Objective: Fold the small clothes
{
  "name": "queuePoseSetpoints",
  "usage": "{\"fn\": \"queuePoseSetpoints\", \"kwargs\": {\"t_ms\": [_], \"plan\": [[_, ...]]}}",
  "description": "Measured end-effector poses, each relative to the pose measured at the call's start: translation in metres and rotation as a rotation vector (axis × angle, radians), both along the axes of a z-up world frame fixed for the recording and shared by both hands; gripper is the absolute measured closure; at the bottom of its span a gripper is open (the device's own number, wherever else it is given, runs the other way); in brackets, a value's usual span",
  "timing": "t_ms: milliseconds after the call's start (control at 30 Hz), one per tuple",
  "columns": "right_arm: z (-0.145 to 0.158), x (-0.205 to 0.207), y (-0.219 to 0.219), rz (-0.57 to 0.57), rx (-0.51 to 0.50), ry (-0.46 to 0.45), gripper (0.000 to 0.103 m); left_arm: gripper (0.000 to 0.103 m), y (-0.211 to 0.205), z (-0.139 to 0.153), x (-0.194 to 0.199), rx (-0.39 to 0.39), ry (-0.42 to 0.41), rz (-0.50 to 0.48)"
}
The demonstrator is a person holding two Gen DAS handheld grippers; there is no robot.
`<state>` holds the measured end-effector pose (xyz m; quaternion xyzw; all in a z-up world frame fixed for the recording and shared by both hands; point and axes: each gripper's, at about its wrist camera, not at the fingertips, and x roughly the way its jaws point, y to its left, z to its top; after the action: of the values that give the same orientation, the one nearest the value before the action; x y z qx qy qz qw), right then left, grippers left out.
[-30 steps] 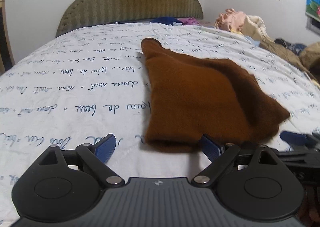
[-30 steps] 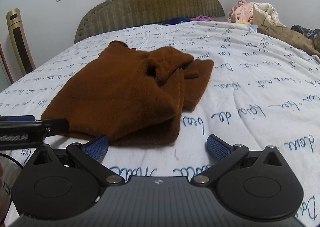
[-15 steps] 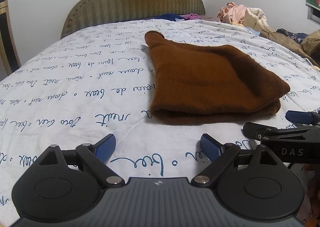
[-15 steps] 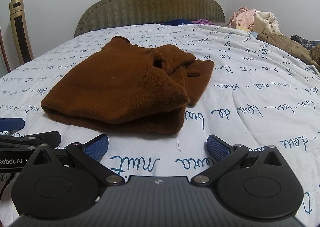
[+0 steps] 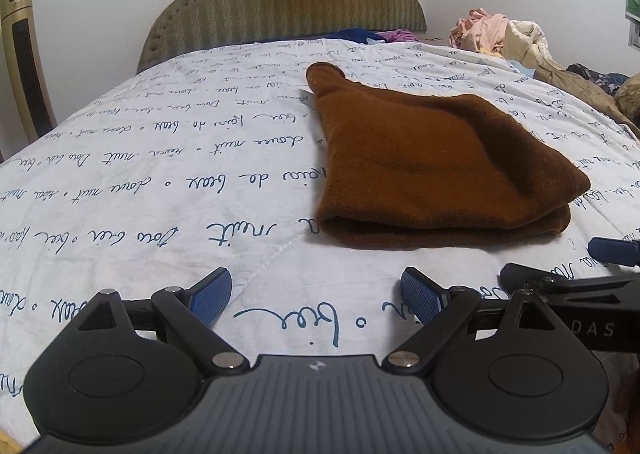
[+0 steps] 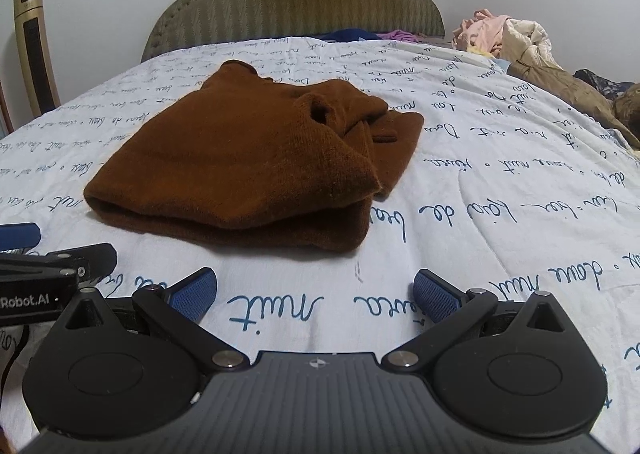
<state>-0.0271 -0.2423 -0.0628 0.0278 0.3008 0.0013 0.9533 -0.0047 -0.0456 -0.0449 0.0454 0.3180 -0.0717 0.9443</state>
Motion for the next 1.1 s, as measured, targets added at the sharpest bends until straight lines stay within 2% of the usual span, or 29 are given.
{"fn": "queuePoseSetpoints", "kwargs": {"t_ms": [200, 767, 967, 1100], "plan": [[0.003, -0.009, 0.000, 0.005, 0.024, 0.007, 0.000, 0.011, 0.005, 0.004, 0.001, -0.042, 0.035, 0.012], [0.009, -0.020, 0.012, 0.028, 0.019, 0.022, 0.000, 0.011, 0.008, 0.007, 0.000, -0.046, 0.069, 0.035], [0.013, -0.024, 0.007, 0.020, 0.059, 0.031, 0.000, 0.011, 0.012, 0.012, -0.001, -0.058, 0.077, 0.047], [0.016, -0.027, 0.009, 0.037, 0.068, 0.031, 0.000, 0.011, 0.011, 0.011, -0.001, -0.013, 0.083, 0.055]]}}
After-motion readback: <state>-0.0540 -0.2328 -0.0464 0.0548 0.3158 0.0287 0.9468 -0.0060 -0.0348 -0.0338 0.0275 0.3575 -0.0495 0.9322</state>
